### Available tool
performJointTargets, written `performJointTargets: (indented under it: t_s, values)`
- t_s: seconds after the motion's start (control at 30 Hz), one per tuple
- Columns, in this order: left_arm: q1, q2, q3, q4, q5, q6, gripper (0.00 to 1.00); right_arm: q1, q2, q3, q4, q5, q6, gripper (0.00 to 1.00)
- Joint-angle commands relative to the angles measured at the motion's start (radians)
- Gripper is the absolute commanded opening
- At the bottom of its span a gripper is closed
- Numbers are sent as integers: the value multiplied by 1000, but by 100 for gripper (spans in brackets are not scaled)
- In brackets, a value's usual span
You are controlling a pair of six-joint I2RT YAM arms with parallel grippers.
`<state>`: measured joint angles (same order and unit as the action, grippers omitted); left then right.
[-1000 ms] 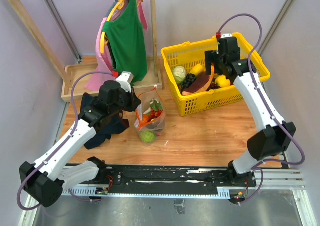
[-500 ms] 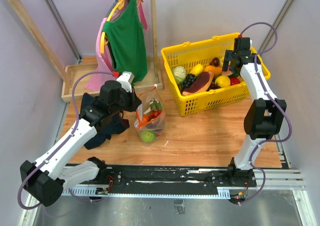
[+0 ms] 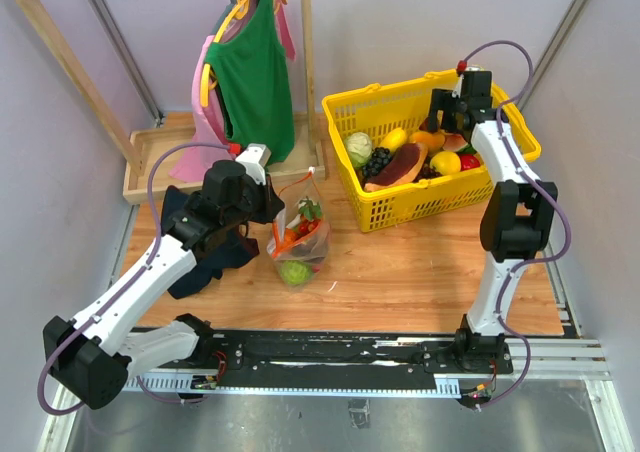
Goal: Place the food in the zip-top bag and seal the zipper
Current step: Pick up the fake fruit from the bin.
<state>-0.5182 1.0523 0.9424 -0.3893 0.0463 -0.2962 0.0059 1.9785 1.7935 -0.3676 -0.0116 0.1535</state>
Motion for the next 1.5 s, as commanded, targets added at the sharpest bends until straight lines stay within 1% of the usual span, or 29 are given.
performJointTargets:
  t_s: [0.0,0.27,0.5,0.7,0.73,0.9,1.0,1.03,1.13,1.23,1.47]
  values:
    - [11,9,11,34,11,0,1,-6,106,66,88,-108,15,87]
    - [15,18,12,32,11,2,1,-6,241,155,188,-116,64,82]
    - [17,19,12,33,14,3,1,-6,311,167,234,-75,71,82]
    - [17,21,12,33,17,3,1,-7,352,174,262,-83,75,81]
    - [17,22,11,35,18,3,0,-7,358,176,264,-83,77,79]
    - [18,21,10,36,18,3,0,-7,371,185,274,-89,72,62]
    - [18,19,10,35,18,3,1,-7,342,154,280,-104,69,54]
    - [18,17,10,35,19,4,0,-7,319,130,300,-107,66,51]
    - [18,13,9,38,23,2,0,-7,248,53,340,-106,49,45]
    - [18,6,7,40,25,2,1,-7,171,6,346,-113,31,43]
    - [18,-8,3,44,30,0,0,-4,10,-107,348,-143,20,42]
